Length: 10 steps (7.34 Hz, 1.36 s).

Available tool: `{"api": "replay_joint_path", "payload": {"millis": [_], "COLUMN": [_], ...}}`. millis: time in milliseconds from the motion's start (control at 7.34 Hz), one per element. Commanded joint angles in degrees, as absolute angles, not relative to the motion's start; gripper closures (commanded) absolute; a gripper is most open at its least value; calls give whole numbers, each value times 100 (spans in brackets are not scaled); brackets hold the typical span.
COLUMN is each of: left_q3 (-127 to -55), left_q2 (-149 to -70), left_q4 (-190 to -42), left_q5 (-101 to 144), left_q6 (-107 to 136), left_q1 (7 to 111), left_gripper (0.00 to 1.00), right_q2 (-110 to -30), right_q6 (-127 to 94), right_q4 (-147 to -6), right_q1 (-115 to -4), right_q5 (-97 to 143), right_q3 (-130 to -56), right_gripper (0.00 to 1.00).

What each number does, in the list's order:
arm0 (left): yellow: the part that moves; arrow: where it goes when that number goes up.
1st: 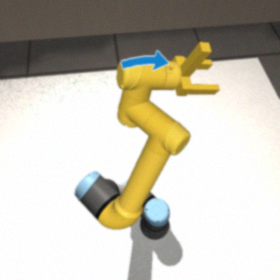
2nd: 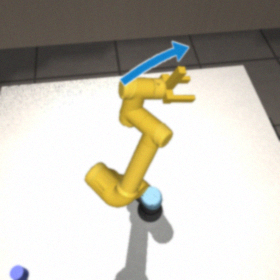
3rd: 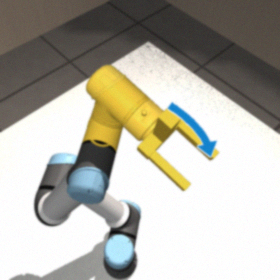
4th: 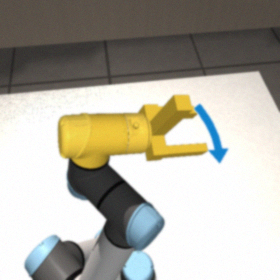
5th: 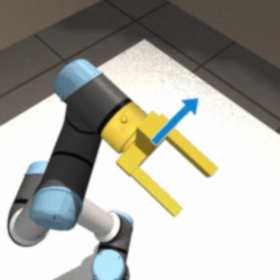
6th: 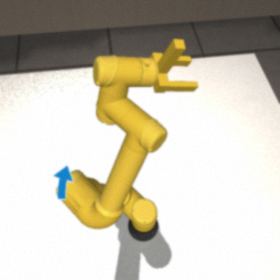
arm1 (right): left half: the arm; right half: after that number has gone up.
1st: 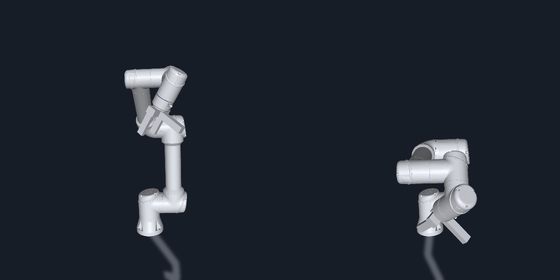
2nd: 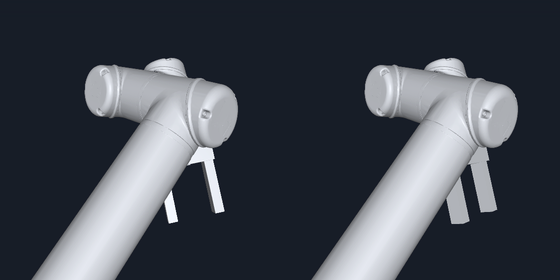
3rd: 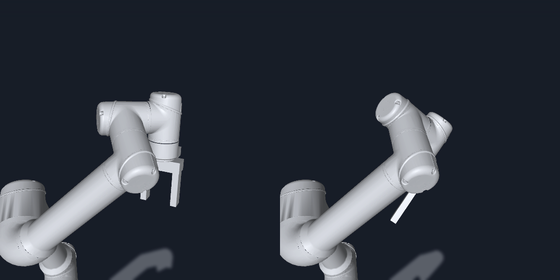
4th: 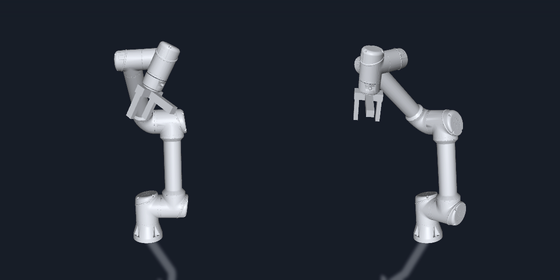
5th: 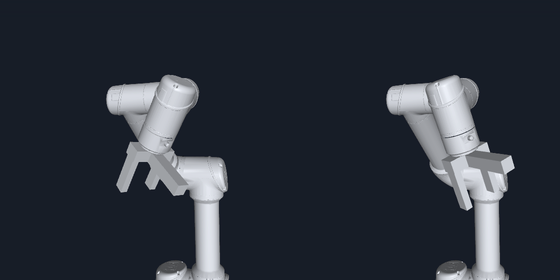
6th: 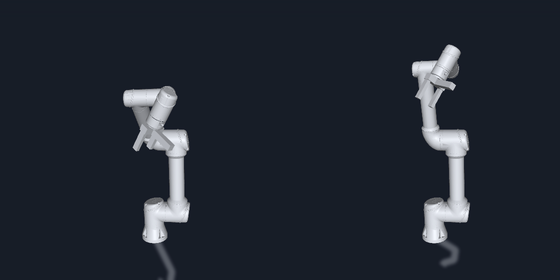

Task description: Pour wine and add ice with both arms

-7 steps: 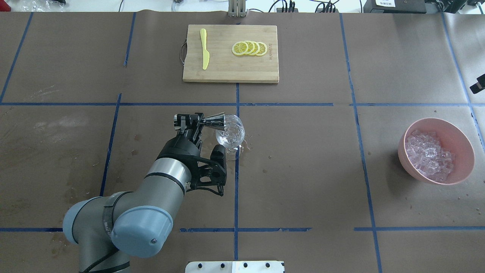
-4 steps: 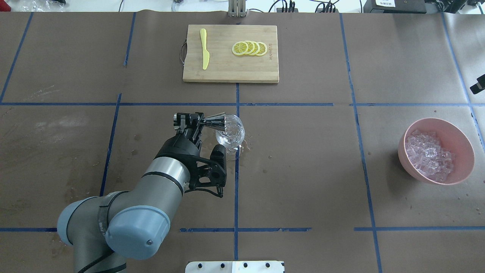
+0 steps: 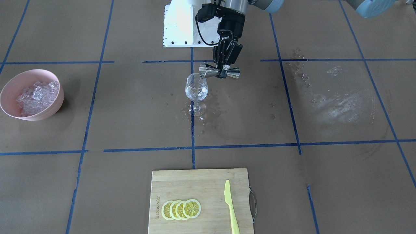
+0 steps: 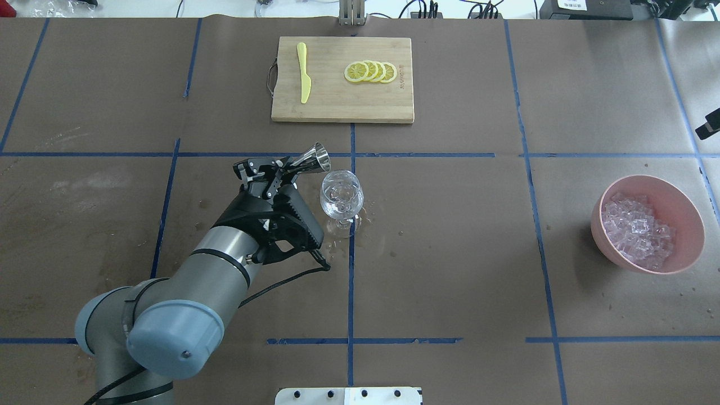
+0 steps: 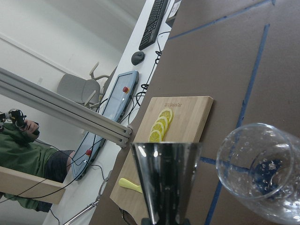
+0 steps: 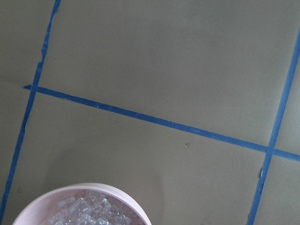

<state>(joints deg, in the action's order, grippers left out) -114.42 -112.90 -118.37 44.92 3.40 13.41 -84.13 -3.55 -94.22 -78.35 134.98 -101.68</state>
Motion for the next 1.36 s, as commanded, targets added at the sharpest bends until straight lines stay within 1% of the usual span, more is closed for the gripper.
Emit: {"api": "replay_joint_path", "payload": {"millis": [0, 272, 409, 545, 681, 817, 953, 1089, 1226], "left_q3": [-11374, -10613, -10243, -10048, -10011, -10002, -9845, -9783, -9556], "left_q2": [-10255, -9338, -9143, -9080, -8983, -8817, -8502, -8412, -8420], "left_q4": [-13541, -16263, -17200, -17461, -17655, -17692, -17718, -17832, -17885], "left_q5": [4483, 4168, 3835, 3580, 3334, 3305, 3296, 3270, 3270], "left_q6": [2101, 2311, 2329, 2738, 3656, 3865, 3963, 4060, 4487], "left_q1": [1345, 1354, 1354, 1354, 1345, 1353, 1345, 1353, 1345], "left_gripper": [100, 100, 100, 100, 100, 100, 100, 100, 100], "right_q2": [-8411, -8411, -8402, -8376, -8376, -8385, -8402, -8402, -8402], "right_q6": [-396, -396, -396, -396, -396, -396, -396, -396, -404], "right_q4": [-9422, -9422, -9422, -9422, -9422, -9422, -9422, -9422, -9422], "right_q1": [-7822, -7822, -7814, -7813, -7813, -7822, -7822, -7814, -7822], "right_q5": [13509, 13517, 13509, 13509, 13509, 13509, 13509, 13517, 13578], "right_q3": [-10152, -10142, -10134, -10125, -10108, -10107, -10099, -10090, -10099], "right_gripper": [0, 0, 0, 0, 0, 0, 0, 0, 0]}}
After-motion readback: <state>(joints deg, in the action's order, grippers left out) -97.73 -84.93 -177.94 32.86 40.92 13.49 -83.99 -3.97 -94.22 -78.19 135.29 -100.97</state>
